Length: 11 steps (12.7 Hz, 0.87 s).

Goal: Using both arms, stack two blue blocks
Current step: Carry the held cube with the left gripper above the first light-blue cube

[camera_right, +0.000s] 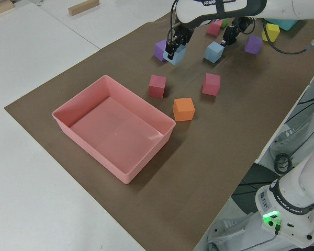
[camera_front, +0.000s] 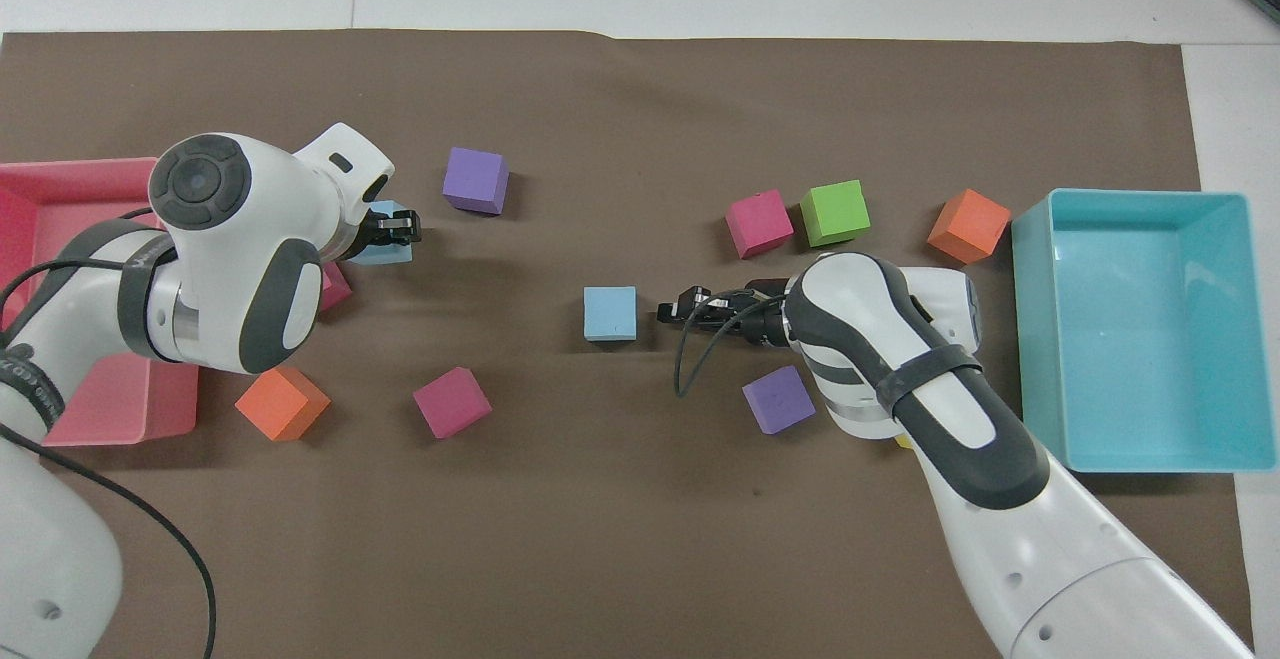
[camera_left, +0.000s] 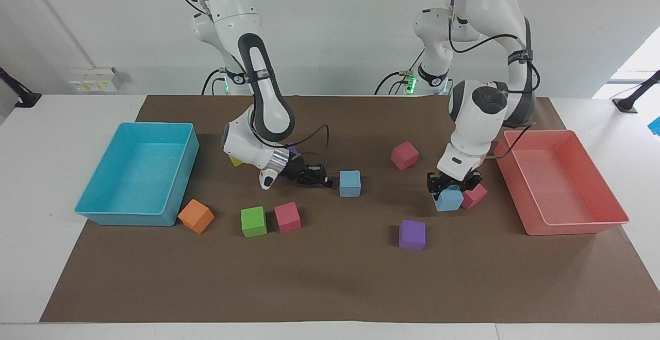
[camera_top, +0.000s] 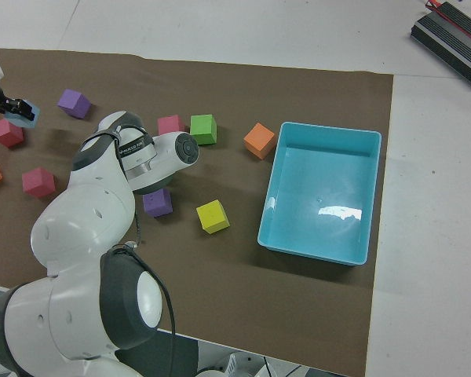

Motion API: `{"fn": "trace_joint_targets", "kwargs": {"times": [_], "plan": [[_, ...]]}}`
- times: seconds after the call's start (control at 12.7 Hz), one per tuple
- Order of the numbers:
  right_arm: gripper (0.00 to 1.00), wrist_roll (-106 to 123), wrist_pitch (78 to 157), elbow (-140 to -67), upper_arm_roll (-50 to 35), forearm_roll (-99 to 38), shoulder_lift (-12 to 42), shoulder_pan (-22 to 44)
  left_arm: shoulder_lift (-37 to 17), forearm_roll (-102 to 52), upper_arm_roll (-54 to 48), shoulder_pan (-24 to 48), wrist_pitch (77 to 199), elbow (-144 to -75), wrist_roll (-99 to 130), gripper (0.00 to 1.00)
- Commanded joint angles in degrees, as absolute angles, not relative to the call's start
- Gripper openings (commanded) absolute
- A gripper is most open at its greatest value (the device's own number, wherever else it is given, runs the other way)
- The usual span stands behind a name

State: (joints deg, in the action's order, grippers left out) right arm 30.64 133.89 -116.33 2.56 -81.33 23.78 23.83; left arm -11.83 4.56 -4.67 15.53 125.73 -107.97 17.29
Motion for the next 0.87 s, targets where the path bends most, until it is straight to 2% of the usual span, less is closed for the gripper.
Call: {"fn": "trace_joint_targets", "kwargs": {"times": [0.0, 0.16, 0.31, 0.55, 0.79], "plan": [[0.00, 32.9, 134.9, -117.0, 2.3, -83.2, 23.6, 23.7, -12.3, 6.2, -4.1, 20.6, 124.2, -106.2, 22.4, 0.28], [0.00, 32.9, 134.9, -117.1, 2.3, -83.2, 23.6, 23.7, -12.7, 5.8, -4.3, 23.4, 124.3, -104.6, 24.8, 0.28], [0.00, 32.9, 134.9, -117.1, 2.3, -83.2, 23.6, 23.7, -15.2, 5.8, -4.4, 27.1, 122.8, -101.7, 27.1, 0.29], [0.00, 32.9, 135.0, -117.1, 2.3, -83.2, 23.6, 23.7, -15.8, 5.3, -4.5, 29.0, 123.9, -101.2, 30.2, 0.28], [0.00, 32.9, 134.9, -117.1, 2.3, -83.2, 23.6, 23.7, -19.9, 4.8, -4.5, 31.6, 124.0, -97.0, 34.4, 0.28]]}}
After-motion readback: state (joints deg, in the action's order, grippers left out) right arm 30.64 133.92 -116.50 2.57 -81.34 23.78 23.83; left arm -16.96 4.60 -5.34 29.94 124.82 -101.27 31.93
